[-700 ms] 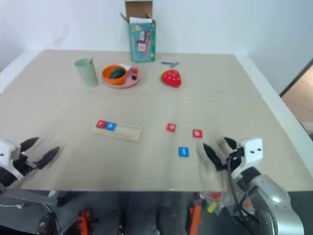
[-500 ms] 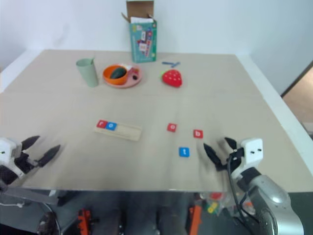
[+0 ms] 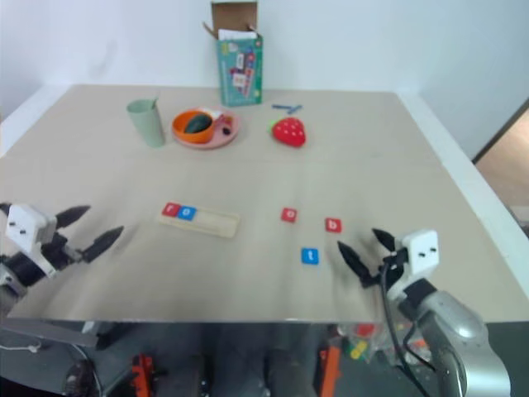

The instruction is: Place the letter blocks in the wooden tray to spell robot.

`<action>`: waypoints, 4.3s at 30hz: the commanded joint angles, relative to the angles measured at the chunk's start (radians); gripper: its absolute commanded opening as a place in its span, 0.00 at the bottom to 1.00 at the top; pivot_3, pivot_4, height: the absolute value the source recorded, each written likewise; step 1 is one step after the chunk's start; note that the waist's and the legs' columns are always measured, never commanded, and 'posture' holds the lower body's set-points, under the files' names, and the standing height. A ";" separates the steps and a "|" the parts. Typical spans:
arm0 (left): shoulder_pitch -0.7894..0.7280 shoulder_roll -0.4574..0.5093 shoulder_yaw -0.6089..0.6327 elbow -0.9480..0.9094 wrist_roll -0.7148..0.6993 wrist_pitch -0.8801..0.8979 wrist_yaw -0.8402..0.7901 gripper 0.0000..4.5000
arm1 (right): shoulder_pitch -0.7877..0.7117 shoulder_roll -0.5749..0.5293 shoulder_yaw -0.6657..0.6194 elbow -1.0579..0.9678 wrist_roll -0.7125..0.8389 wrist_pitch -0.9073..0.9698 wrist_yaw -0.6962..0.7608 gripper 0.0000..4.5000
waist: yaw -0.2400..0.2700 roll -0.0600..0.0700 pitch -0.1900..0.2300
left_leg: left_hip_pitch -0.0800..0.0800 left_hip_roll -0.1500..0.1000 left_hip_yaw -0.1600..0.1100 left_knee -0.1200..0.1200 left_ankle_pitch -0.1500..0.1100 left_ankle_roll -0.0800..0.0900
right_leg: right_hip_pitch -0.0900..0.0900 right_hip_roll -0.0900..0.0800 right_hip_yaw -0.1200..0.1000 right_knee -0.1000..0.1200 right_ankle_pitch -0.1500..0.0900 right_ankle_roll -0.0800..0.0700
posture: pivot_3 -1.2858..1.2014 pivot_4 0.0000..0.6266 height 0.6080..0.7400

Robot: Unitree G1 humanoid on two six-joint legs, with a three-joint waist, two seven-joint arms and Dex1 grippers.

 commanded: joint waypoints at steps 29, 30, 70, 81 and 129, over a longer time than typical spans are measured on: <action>-1.145 -0.170 -0.708 1.345 0.381 -0.608 -0.808 1.00 | -0.254 0.034 0.286 -0.109 0.027 0.086 0.058 0.99 | 0.003 0.001 0.000 | -0.017 0.000 -0.013 0.004 -0.001 0.003 | -0.008 0.005 -0.008 0.000 0.004 0.007 | 0.52 0.24 1.00; -1.150 -0.176 -0.714 1.356 0.384 -0.619 -0.808 1.00 | -0.248 0.037 0.289 -0.119 0.026 0.086 0.049 0.99 | 0.002 0.001 0.000 | -0.017 0.000 -0.013 0.004 -0.001 0.003 | -0.008 0.005 -0.008 0.000 0.004 0.007 | 0.52 0.24 1.00; -1.150 -0.250 -0.734 1.447 0.546 -0.630 -0.808 0.58 | -0.131 0.080 0.308 -0.136 -0.040 0.003 -0.005 1.00 | 0.001 0.001 0.000 | -0.017 0.000 -0.015 0.010 0.000 0.003 | -0.006 0.007 -0.008 0.004 0.005 0.006 | 0.52 0.24 1.00; -1.149 -0.241 -0.753 1.442 0.593 -0.675 -0.808 0.10 | -0.148 0.087 0.313 -0.110 -0.051 -0.004 0.012 1.00 | 0.001 0.001 0.000 | -0.017 0.001 -0.015 0.014 0.000 0.003 | -0.005 0.008 -0.008 0.004 0.006 0.007 | 0.52 0.24 1.00; -0.862 -0.342 -0.865 0.440 0.665 0.292 -0.557 0.10 | -0.227 0.108 0.357 -0.040 -0.077 -0.004 0.056 1.00 | 0.002 0.005 -0.001 | -0.017 -0.003 -0.015 0.016 0.009 0.012 | -0.001 0.010 0.002 0.004 0.013 0.010 | 0.52 0.24 1.00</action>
